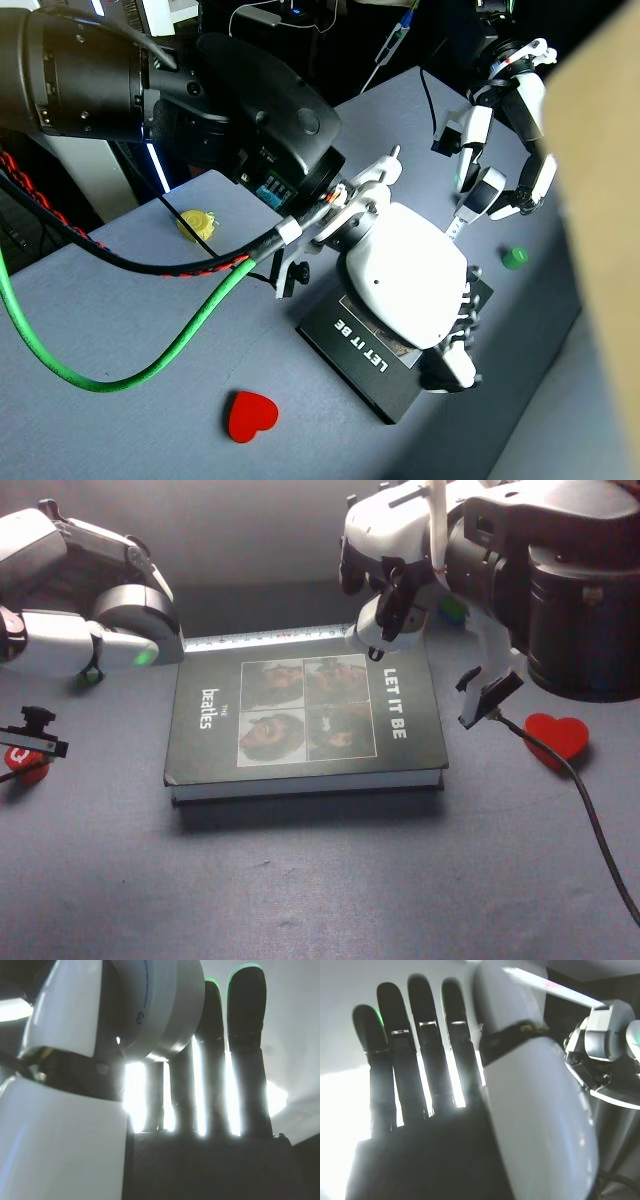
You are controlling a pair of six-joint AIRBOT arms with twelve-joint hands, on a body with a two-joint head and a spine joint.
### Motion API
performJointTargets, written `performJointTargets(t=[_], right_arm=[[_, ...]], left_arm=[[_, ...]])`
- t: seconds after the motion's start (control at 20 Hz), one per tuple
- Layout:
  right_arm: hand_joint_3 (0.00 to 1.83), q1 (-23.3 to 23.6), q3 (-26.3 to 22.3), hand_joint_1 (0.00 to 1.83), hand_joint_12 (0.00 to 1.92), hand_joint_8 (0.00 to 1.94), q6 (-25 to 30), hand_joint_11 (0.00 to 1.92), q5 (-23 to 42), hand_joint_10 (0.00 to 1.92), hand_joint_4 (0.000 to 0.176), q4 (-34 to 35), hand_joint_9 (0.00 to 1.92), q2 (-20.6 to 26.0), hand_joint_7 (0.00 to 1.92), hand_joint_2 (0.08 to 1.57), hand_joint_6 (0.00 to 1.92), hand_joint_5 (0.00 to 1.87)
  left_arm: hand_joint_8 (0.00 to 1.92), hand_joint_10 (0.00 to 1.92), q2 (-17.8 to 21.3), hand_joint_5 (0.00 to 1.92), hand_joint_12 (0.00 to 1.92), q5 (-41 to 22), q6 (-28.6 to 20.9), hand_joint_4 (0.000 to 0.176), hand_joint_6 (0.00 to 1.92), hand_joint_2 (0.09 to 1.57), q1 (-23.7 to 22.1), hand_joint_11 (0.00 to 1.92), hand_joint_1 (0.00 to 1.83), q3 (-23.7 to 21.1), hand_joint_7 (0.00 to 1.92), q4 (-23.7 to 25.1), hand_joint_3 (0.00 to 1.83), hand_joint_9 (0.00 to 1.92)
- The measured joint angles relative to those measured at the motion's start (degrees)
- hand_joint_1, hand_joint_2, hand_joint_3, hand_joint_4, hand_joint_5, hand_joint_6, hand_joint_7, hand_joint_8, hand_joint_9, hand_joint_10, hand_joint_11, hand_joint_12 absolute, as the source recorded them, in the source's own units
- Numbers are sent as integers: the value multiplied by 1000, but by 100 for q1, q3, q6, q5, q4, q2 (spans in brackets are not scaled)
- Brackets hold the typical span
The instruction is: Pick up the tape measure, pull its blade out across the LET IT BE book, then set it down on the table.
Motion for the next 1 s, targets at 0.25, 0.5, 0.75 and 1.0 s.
performJointTargets(t=[0.25,0.5,0.75,1.0], right_arm=[[1,-24,-42,862,1119,5,-11,306,57,223,0,-13,700,-11,816,1092,0,662],[1,-44,-48,862,1130,6,-2,319,74,216,0,2,719,-57,821,1092,2,666],[1,-42,-48,863,1136,9,0,324,76,213,0,-22,727,-59,831,1093,5,674],[0,-42,-46,864,1140,9,0,324,85,207,0,-48,735,-59,838,1092,6,681]], left_arm=[[1140,1387,0,805,1217,-2,0,0,977,1157,-28,850,1366,0,941,-79,4,829],[1066,1341,-26,864,1240,-2,0,0,882,1132,-39,857,1377,0,991,-74,0,899],[1093,1358,-24,867,1244,-4,-2,0,868,1137,-39,859,1375,0,975,-87,0,886],[1139,1375,-24,826,1237,-4,-2,0,947,1153,-39,854,1368,0,935,-87,0,845]])
